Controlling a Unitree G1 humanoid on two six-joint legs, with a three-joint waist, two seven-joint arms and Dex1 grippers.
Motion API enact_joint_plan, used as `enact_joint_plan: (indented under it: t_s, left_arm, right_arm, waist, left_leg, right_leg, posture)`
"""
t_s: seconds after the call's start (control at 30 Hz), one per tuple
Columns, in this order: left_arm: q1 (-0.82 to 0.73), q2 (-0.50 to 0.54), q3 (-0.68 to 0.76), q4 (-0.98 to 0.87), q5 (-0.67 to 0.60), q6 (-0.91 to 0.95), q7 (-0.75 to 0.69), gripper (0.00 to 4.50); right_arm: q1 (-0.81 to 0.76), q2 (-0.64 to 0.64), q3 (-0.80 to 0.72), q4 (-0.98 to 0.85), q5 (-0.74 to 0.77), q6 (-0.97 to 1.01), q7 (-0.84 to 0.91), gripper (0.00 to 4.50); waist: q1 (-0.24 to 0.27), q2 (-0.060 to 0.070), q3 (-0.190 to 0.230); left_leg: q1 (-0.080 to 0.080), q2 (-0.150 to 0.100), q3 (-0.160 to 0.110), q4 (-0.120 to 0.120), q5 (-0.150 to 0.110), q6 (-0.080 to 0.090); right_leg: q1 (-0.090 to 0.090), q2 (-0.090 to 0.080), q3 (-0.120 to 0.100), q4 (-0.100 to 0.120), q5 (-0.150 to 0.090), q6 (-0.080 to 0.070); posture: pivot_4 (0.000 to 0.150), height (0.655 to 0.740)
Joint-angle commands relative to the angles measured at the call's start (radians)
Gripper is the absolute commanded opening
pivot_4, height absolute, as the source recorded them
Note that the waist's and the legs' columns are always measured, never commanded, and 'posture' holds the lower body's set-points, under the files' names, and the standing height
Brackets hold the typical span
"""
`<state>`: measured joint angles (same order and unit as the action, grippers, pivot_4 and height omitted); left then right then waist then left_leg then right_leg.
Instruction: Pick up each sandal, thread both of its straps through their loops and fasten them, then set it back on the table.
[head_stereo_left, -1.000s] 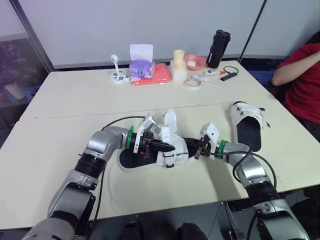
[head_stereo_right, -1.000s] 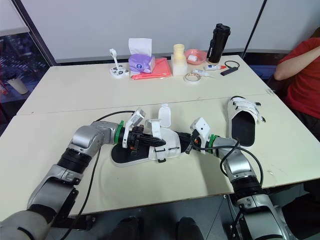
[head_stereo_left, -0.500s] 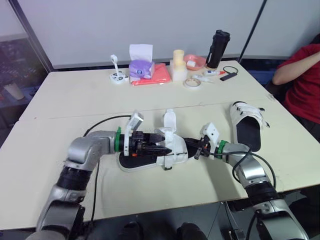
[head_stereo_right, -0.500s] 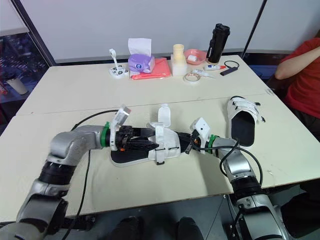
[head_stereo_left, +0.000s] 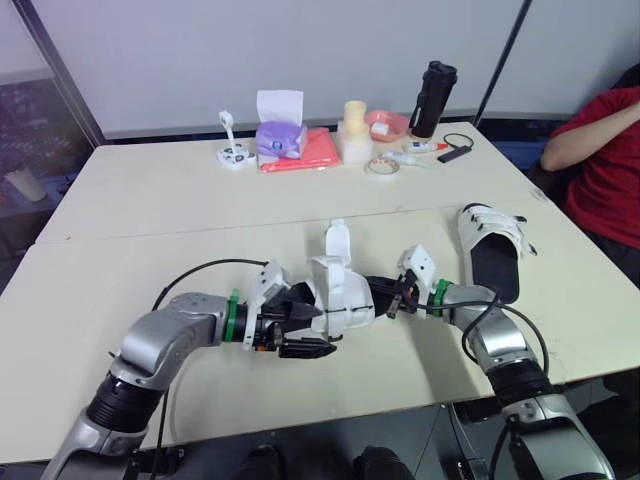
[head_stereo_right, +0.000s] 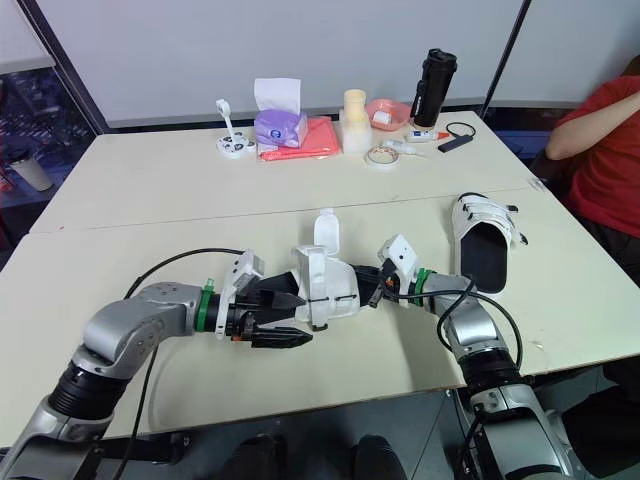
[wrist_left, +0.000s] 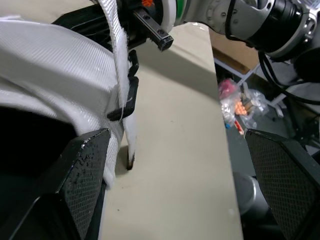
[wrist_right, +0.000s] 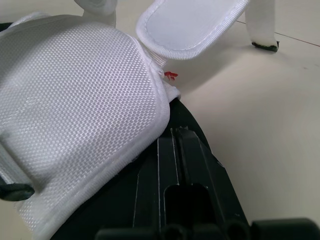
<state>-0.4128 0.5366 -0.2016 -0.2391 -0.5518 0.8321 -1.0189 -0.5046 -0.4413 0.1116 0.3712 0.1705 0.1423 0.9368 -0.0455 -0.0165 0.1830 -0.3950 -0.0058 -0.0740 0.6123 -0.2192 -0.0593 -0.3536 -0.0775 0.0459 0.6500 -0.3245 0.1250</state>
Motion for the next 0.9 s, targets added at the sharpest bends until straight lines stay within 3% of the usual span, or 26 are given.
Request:
enact_joint_plan:
  t_s: [0.03, 0.5, 0.9]
  left_arm:
    - [-0.005, -0.009, -0.013, 0.003, 0.008, -0.02, 0.006, 4.46]
    - [-0.007, -0.004, -0.047, 0.011, -0.032, 0.028, -0.043, 4.46]
    - [-0.079, -0.055, -0.1, 0.121, 0.02, -0.018, -0.062, 4.46]
  right_arm:
    - [0.024, 0.009, 0.046, 0.056, -0.047, 0.026, -0.004, 0.0]
    - [0.035, 0.003, 0.04, 0.042, -0.045, 0.032, -0.013, 0.0]
    - [0.032, 0.008, 0.042, 0.049, -0.046, 0.031, -0.018, 0.0]
  waist:
    - [0.001, 0.0, 0.0]
    - [0.002, -0.001, 0.0]
    - [0.003, -0.001, 0.0]
  left_leg:
    - [0.0, 0.0, 0.0, 0.0, 0.0, 0.0]
    - [0.0, 0.0, 0.0, 0.0, 0.0, 0.0]
    - [0.0, 0.0, 0.0, 0.0, 0.0, 0.0]
  right_leg:
    - [0.0, 0.0, 0.0, 0.0, 0.0, 0.0]
    - [0.001, 0.0, 0.0, -0.001, 0.0, 0.0]
    - [0.001, 0.0, 0.0, -0.001, 0.0, 0.0]
  posture:
    - [0.15, 0.74]
    - [0.15, 0.74]
    - [0.15, 0.74]
